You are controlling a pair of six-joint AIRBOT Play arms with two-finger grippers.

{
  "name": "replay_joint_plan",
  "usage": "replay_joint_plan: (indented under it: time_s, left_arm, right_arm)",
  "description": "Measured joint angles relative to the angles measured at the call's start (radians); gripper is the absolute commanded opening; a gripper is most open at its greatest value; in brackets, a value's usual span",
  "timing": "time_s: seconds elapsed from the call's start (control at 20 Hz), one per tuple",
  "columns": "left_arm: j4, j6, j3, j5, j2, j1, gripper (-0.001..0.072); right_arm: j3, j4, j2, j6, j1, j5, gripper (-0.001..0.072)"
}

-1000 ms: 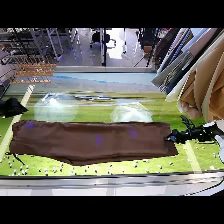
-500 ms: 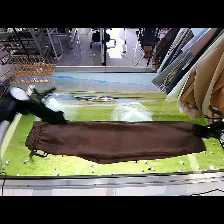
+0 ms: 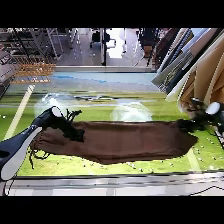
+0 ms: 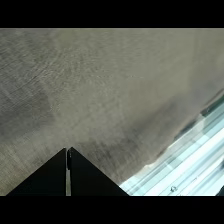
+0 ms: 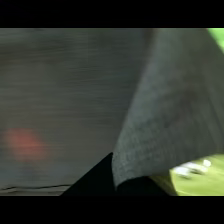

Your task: Fold the clothes and pants, and hang the long-sleeved shirts on hangers.

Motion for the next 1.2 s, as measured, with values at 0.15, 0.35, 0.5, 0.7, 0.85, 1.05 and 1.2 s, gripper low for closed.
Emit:
replay_joint_plan:
  time_s: [0.15, 0.35, 0.5, 0.7, 0.85, 1.05, 1.2]
  left_arm:
    - [-0.005, 0.004, 0.003, 0.003, 0.017, 0.028, 0.0008]
    - [-0.001, 0.007, 0.007, -0.032, 0.089, 0.101, 0.0008]
    - [-0.002, 0.007, 0.008, -0.078, 0.132, 0.155, 0.0009]
    - [0.000, 0.007, 0.008, -0.107, 0.152, 0.188, 0.0009]
    - [-0.001, 0.008, 0.008, -0.124, 0.156, 0.195, 0.0009]
    - [-0.001, 0.008, 0.008, -0.145, 0.158, 0.198, 0.0009]
    - [-0.003, 0.008, 0.008, -0.151, 0.158, 0.197, 0.0009]
  right_arm:
    - [0.000, 0.048, 0.001, 0.120, 0.280, -0.024, 0.0011]
    - [0.001, 0.079, -0.063, 0.318, 0.669, -0.220, 0.0012]
    - [0.051, 0.108, -0.195, 0.408, 0.861, -0.366, 0.0275]
    - [0.204, 0.121, -0.318, 0.399, 0.933, -0.334, 0.0516]
    - [0.256, 0.039, -0.278, 0.375, 0.833, -0.199, 0.0515]
    - [0.135, 0.088, -0.135, 0.221, 0.520, -0.067, 0.0515]
    - [-0.036, 0.301, -0.074, -0.023, 0.238, -0.005, 0.0513]
